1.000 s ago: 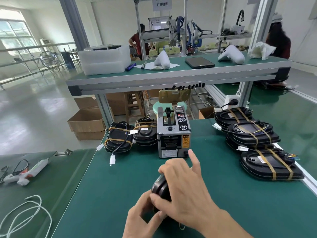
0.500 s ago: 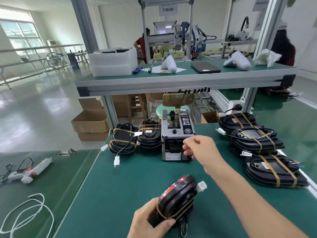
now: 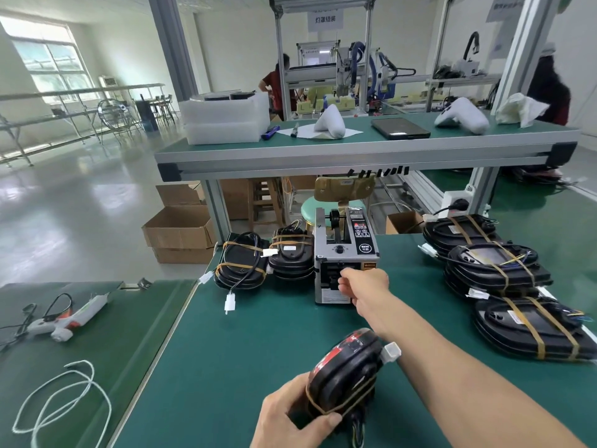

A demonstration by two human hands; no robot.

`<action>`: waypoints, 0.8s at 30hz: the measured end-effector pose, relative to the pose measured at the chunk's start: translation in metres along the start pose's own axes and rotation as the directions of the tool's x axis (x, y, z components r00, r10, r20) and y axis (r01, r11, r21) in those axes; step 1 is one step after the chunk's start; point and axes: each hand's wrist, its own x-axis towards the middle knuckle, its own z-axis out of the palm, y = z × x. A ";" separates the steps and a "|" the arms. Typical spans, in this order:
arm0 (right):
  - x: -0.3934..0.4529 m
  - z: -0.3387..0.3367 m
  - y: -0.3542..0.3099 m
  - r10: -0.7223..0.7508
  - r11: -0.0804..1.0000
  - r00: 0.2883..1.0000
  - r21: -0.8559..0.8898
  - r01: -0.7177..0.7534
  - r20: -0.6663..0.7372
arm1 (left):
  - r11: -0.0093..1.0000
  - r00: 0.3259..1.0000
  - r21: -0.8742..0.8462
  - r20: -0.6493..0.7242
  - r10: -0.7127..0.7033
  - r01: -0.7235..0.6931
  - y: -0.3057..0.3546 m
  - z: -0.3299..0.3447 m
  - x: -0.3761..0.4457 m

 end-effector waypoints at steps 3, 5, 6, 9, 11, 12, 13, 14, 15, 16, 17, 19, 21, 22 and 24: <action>0.002 0.003 0.002 0.014 0.999 1.000 0.044 -0.013 -0.017 | 1.000 1.000 -0.015 -0.003 0.021 -0.021 0.004 0.001 0.000; 0.004 0.004 0.004 0.018 0.998 0.999 0.059 -0.017 -0.027 | 0.999 0.999 -0.018 -0.011 0.036 -0.036 0.008 0.001 0.000; 0.005 0.004 0.004 0.019 0.998 0.999 0.064 -0.017 -0.032 | 0.999 0.999 -0.021 -0.016 0.041 -0.041 0.010 0.001 0.001; 0.008 0.004 0.005 0.020 0.998 0.999 0.060 -0.018 -0.030 | 0.998 0.999 -0.050 -0.020 0.038 -0.039 0.013 0.001 0.000; 0.008 0.000 0.005 0.027 0.999 0.999 0.037 -0.026 -0.022 | 0.998 0.999 -0.062 -0.013 0.031 -0.032 0.014 0.001 0.000; 0.006 -0.003 0.006 0.027 0.999 0.999 0.017 -0.027 -0.017 | 0.998 1.000 -0.062 -0.011 0.028 -0.029 0.014 0.001 0.000; 0.002 -0.008 0.007 0.022 1.000 1.000 -0.010 -0.022 -0.010 | 0.998 1.000 -0.061 -0.010 0.026 -0.026 0.014 0.001 0.000; -0.002 -0.014 0.007 0.008 0.999 1.000 -0.043 -0.008 0.002 | 0.998 1.000 -0.062 -0.011 0.025 -0.026 0.014 0.002 0.000; -0.009 -0.022 0.008 -0.013 0.998 1.000 -0.069 0.015 0.024 | 0.998 1.000 -0.066 -0.013 0.022 -0.023 0.013 0.002 -0.001; -0.017 -0.031 0.008 -0.046 0.995 0.997 -0.087 0.052 0.060 | 0.997 1.000 -0.072 -0.016 0.019 -0.020 0.013 0.002 -0.001; -0.027 -0.040 0.007 -0.094 0.989 0.989 -0.105 0.105 0.111 | 0.997 1.000 -0.079 -0.021 0.014 -0.016 0.012 0.002 0.000; -0.053 -0.063 0.005 -0.198 0.961 0.950 -0.143 0.237 0.242 | 0.995 1.000 -0.098 -0.027 0.002 -0.005 0.010 0.001 0.000; -0.085 -0.085 0.001 -0.292 0.913 0.885 -0.171 0.371 0.364 | 0.993 0.999 -0.120 -0.036 -0.015 0.010 0.008 0.002 0.001; -0.102 -0.094 0.000 -0.325 0.884 0.852 -0.188 0.428 0.409 | 0.992 0.999 -0.129 -0.040 -0.022 0.017 0.008 0.002 0.001; -0.129 -0.104 0.001 -0.367 0.828 0.807 -0.233 0.510 0.462 | 0.990 0.999 -0.140 -0.046 -0.027 0.020 0.007 0.003 0.001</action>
